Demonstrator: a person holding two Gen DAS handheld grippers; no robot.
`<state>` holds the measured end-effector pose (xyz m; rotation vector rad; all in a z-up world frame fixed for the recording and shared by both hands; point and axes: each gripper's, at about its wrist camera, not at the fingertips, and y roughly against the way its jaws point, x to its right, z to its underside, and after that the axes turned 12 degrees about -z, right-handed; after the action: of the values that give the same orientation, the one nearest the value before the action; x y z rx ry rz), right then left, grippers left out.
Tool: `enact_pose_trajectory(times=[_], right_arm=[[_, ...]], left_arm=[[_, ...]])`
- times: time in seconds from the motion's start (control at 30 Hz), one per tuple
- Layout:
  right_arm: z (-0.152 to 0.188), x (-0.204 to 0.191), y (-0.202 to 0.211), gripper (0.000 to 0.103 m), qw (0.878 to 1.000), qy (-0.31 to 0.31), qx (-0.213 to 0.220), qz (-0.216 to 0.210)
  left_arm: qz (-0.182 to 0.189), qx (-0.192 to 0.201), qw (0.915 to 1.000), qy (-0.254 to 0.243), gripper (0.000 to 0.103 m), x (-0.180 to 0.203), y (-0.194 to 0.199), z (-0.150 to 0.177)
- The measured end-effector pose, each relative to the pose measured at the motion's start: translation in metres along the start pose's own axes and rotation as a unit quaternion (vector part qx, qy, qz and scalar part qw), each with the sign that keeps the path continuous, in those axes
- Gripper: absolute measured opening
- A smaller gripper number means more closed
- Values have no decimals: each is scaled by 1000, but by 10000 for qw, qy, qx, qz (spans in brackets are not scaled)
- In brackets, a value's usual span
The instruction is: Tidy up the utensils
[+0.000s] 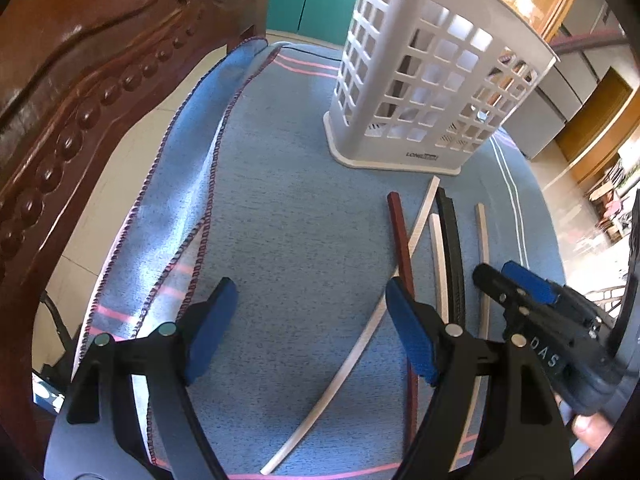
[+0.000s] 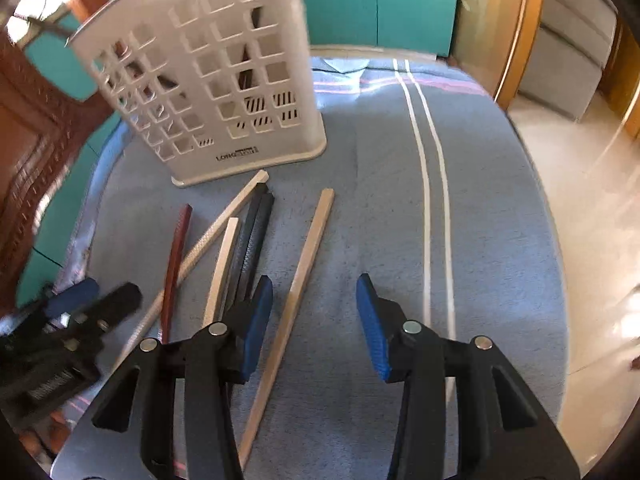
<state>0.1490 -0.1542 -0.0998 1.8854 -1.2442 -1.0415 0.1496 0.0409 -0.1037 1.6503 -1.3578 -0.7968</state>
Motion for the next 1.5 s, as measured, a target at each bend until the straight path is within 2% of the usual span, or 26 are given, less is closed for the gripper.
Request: enact_pose_trajectory(times=[0.1,0.13,0.33,0.4,0.5,0.6,0.8,0.83,0.9,0.97,1.07,1.1,1.27,1.5], right_arm=[[1,4,2,29,10000,-15,-55,52],[2,6,4,28,10000,-42,-60,38],[2,13,5,28,9999,-126,-55,7],[1,14,6,28,9998,-205,-35,-14],[-2,17,3,28,9997,-242,-8,-23],[-4,19,1,28,9998,-221,0,-15],[-1,14,1,28,9999,-121,-4,40],[0,12,1,28,9999,-85,-4,73],[-2,10,-1,28,9998,-3,10,177],[-4,9,-4,28,9996,39,21,262],[-9,7,-8,25,9992,214,3,335],[-11,7,-9,14,9992,234,-14,309],[-7,10,-1,7,9995,209,-197,124],[0,3,1,7,9983,435,-267,278]], left_arm=[[-7,13,10000,-49,77,2,-1,0],[40,21,9999,-98,77,5,-1,1],[428,14,9988,-218,77,20,-5,-6],[591,-30,9982,-107,70,23,-9,-15],[859,-169,9961,57,65,26,-19,-33],[673,-140,9976,29,54,31,-22,-42],[235,99,9993,-261,51,49,-21,-42],[118,171,9991,-382,46,53,-21,-41],[-97,265,9979,-580,19,61,-21,-39],[-195,325,9964,-761,13,69,-19,-37],[-106,310,9965,-763,10,69,-16,-34],[-98,295,9968,-743,9,66,-15,-31],[-144,242,9976,-630,7,52,-11,-20],[-170,192,9980,-582,8,33,-16,-15]])
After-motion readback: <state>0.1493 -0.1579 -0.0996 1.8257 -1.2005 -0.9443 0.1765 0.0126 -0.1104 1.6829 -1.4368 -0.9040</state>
